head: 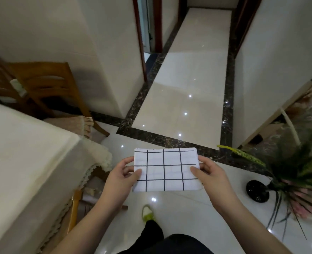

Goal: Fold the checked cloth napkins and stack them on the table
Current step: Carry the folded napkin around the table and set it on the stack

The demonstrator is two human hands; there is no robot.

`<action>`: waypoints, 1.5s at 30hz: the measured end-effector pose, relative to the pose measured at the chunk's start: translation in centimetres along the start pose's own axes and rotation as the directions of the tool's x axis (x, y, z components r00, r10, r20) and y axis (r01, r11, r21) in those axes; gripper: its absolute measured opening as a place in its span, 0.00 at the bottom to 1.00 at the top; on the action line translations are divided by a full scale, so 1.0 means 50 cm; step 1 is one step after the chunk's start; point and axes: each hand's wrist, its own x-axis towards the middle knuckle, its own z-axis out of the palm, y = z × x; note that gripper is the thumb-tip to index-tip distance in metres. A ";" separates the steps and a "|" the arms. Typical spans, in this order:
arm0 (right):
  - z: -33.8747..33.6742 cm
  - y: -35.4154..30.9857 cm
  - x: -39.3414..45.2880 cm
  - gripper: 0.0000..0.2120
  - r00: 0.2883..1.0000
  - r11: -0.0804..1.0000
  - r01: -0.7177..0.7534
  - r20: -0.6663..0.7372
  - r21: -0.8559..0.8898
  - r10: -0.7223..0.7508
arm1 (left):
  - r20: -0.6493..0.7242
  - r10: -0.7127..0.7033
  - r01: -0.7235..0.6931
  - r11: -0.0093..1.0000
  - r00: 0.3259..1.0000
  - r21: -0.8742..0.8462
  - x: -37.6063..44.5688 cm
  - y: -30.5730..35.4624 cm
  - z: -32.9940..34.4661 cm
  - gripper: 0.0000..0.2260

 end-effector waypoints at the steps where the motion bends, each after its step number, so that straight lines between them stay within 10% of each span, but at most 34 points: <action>1: 0.016 -0.006 0.026 0.17 1.000 1.000 -0.007 0.017 -0.016 0.008 | -0.019 -0.008 0.008 1.000 1.000 -0.011 0.019 0.002 -0.012 0.16; 26: 0.459 -0.240 0.514 0.17 0.933 0.959 0.104 0.360 -0.263 -0.003 | -0.366 -0.117 -0.002 0.951 0.923 -0.308 0.410 0.106 -0.321 0.13; 45: 0.692 -0.387 0.921 0.19 0.661 0.887 0.262 0.740 -0.381 0.123 | -0.705 -0.280 -0.009 0.926 0.652 -0.376 0.663 0.198 -0.360 0.15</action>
